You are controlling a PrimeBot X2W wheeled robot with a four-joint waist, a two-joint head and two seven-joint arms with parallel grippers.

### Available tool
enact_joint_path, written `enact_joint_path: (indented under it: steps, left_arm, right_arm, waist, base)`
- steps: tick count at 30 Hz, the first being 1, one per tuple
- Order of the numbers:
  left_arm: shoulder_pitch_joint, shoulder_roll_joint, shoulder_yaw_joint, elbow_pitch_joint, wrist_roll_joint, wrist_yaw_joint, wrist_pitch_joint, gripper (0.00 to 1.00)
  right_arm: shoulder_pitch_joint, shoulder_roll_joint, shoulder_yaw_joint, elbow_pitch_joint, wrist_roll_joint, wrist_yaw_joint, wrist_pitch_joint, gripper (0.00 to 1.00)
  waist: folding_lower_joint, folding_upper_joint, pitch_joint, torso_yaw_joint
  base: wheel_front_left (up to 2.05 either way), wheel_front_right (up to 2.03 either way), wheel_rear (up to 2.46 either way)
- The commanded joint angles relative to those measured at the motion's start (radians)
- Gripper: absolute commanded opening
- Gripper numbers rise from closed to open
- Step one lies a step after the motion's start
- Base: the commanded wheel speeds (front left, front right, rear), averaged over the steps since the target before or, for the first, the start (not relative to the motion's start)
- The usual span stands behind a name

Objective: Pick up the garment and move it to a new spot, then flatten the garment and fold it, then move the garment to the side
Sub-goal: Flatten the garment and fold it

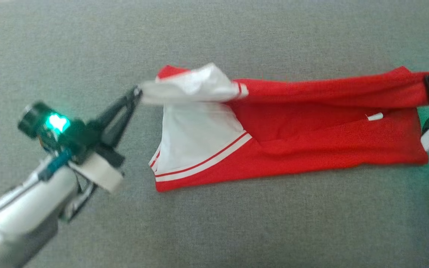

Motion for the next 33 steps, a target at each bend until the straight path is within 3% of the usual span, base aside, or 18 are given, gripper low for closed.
enact_joint_path:
  steps: [1,9,10,11,12,13,14,16,25,33]
  left_arm:
    - [0.004,0.050,0.053,-0.046,-0.004,0.020,-0.005,0.00]
    - [0.143,0.045,0.048,-0.129,-0.021,0.061,-0.005,0.00]
    - [0.155,0.042,0.048,-0.131,-0.023,0.062,-0.005,0.00]
    - [0.165,0.038,0.049,-0.132,-0.026,0.065,-0.005,0.00]
    - [0.176,0.032,0.051,-0.133,-0.031,0.065,-0.005,0.00]
    - [0.188,0.026,0.054,-0.132,-0.036,0.066,-0.005,0.05]
    - [0.200,0.019,0.057,-0.130,-0.041,0.070,-0.005,0.26]
    - [0.227,0.008,0.067,-0.125,-0.050,0.082,-0.005,1.00]
    - [0.410,-0.096,0.230,-0.152,-0.033,0.179,-0.005,1.00]
    - [0.643,-0.276,0.455,-0.211,0.146,0.281,-0.005,1.00]
  right_arm:
    - [0.040,-0.039,-0.015,-0.038,-0.007,0.007,-0.009,0.00]
    - [0.171,-0.017,-0.096,-0.112,-0.058,0.007,0.016,0.00]
    - [0.182,-0.012,-0.108,-0.119,-0.066,0.007,0.020,0.13]
    - [0.193,-0.006,-0.119,-0.124,-0.074,0.007,0.025,0.43]
    - [0.203,0.001,-0.132,-0.128,-0.083,0.007,0.029,0.93]
    - [0.212,0.010,-0.150,-0.130,-0.091,0.007,0.030,1.00]
    - [0.223,0.021,-0.169,-0.131,-0.102,0.007,0.029,1.00]
    - [0.249,0.044,-0.196,-0.140,-0.122,0.007,0.032,1.00]
    - [0.392,0.156,-0.332,-0.210,-0.212,0.007,-0.006,1.00]
    - [0.501,0.299,-0.456,-0.277,-0.283,0.007,-0.026,1.00]
  waist:
    - [0.0002,-0.0001,-0.006,0.005]
    - [0.0002,-0.0001,-0.010,0.011]
    - [0.0002,-0.0001,-0.010,0.011]
    - [0.0002,-0.0001,-0.010,0.010]
    - [0.0002,-0.0001,-0.010,0.008]
    - [0.0002,-0.0001,-0.012,0.007]
    - [0.0002,-0.0001,-0.014,0.005]
    - [0.0002,-0.0001,-0.023,-0.002]
    - [0.0002,-0.0001,-0.078,-0.023]
    - [0.0002,-0.0001,-0.134,-0.019]
  base:
    - [0.00,0.00,0.00]
    - [0.00,0.00,0.00]
    - [0.00,0.00,0.00]
    - [0.00,0.00,0.00]
    - [0.00,0.00,0.00]
    - [0.00,0.00,0.00]
    - [0.00,0.00,0.00]
    - [0.00,0.00,0.00]
    - [0.00,0.00,0.00]
    - [0.00,0.00,0.00]
